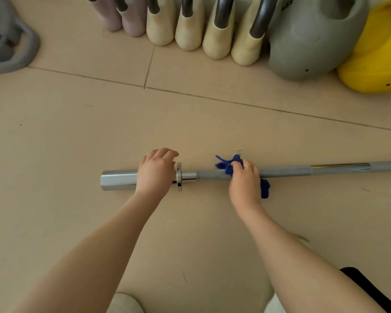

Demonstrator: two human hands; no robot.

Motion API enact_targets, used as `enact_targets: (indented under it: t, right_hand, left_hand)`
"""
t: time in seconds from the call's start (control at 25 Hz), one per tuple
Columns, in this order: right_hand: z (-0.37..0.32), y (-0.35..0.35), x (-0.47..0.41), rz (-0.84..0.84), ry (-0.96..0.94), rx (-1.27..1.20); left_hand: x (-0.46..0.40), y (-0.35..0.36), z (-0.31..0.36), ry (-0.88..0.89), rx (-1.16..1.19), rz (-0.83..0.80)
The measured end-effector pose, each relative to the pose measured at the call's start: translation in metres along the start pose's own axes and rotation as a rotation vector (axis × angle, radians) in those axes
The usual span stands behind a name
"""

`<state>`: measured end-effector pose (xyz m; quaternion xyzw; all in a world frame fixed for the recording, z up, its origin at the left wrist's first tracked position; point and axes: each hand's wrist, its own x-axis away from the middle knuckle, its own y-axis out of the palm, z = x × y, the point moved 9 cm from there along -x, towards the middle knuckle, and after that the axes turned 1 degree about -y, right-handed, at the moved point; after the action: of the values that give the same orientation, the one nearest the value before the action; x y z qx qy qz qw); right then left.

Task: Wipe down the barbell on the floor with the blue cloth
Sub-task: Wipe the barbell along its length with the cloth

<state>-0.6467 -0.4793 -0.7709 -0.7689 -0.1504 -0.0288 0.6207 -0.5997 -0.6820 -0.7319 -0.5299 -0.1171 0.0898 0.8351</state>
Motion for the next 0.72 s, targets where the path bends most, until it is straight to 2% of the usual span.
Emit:
enact_targets:
  t: [0.08,0.16,0.2,0.28,0.4,0.48,0.56,0.64,0.72]
  right_hand:
    - [-0.031,0.004,0.001,-0.009,-0.064,-0.062]
    - [-0.056,0.006,0.004,-0.034,-0.279,-0.057]
    - [-0.055,0.002,0.003,-0.007,-0.378,-0.055]
    - [-0.026,-0.015,-0.010,0.131,-0.420,-0.075]
    - [0.034,-0.027,-0.024,0.279,-0.106,-0.119]
    - [0.025,-0.020,-0.016,0.309,0.004,-0.162]
    - [-0.018,-0.005,-0.008,0.189,-0.102,-0.222]
    - [-0.039,-0.002,-0.007,0.107,-0.300,-0.225]
    - [-0.012,-0.021,-0.019,0.196,-0.362,-0.140]
  left_hand:
    - [0.001,0.005,0.029,0.235,-0.074,0.071]
    - [0.010,0.029,0.050,0.424,-0.161,-0.005]
    - [0.014,0.042,0.053,0.450,-0.202,-0.081]
    - [0.013,0.055,0.044,0.369,-0.242,-0.181]
    - [0.005,0.056,0.036,0.325,-0.208,-0.181]
    - [0.000,0.055,0.039,0.347,-0.214,-0.179]
    - [-0.001,0.053,0.041,0.351,-0.251,-0.176]
    - [-0.004,0.050,0.043,0.356,-0.300,-0.167]
    - [-0.007,0.048,0.041,0.357,-0.349,-0.135]
